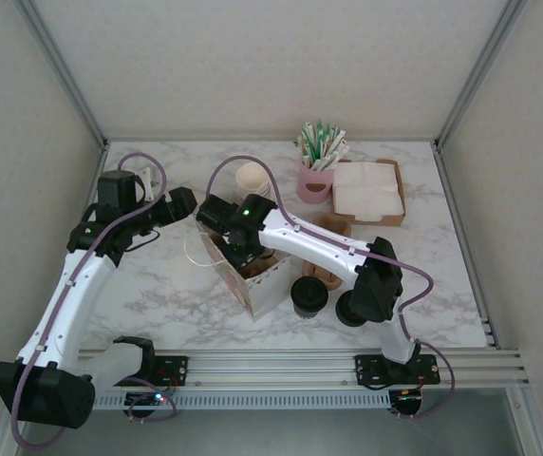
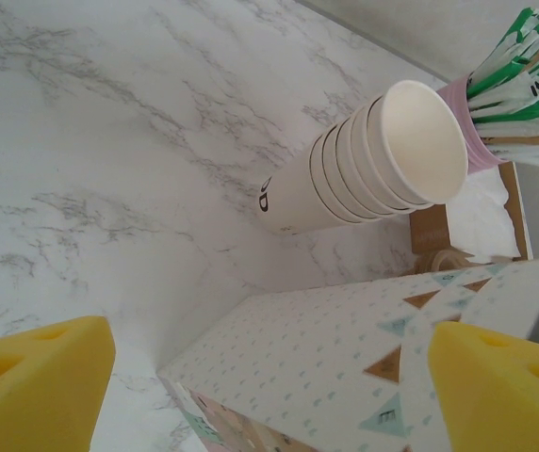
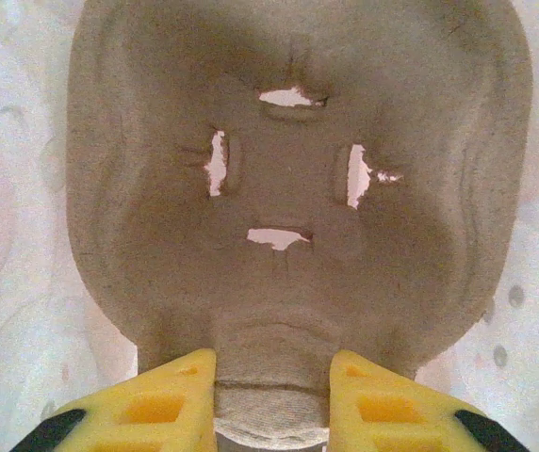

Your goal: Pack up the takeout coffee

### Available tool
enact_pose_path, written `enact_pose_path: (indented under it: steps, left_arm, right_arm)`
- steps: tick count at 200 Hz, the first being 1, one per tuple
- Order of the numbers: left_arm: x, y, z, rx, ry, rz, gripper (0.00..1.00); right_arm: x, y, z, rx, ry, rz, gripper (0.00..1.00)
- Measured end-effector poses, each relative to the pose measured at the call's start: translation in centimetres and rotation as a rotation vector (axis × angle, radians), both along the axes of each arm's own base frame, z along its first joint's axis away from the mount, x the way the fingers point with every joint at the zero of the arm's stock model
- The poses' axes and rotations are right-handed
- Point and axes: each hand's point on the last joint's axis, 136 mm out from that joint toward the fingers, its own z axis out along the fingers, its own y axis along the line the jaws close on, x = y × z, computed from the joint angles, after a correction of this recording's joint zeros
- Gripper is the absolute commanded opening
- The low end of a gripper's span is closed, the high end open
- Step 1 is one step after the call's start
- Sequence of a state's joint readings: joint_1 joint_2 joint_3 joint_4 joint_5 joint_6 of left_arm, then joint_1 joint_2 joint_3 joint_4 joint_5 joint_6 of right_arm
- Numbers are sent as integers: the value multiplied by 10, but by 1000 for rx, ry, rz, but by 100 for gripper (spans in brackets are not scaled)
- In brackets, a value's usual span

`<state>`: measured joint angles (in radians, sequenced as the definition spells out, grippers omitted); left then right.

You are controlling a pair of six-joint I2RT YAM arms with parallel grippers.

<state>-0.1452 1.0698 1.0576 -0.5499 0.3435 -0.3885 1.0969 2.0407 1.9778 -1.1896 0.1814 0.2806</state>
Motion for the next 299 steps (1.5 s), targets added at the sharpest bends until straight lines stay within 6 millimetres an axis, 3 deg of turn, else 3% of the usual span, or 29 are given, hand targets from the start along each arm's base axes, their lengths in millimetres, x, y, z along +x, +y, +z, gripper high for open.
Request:
enact_pose_path:
  steps: [299]
  left_arm:
    - [1,-2,-4,2,14,-5,86]
  right_arm:
    - [-8,-4,-93,-6,136,-65,30]
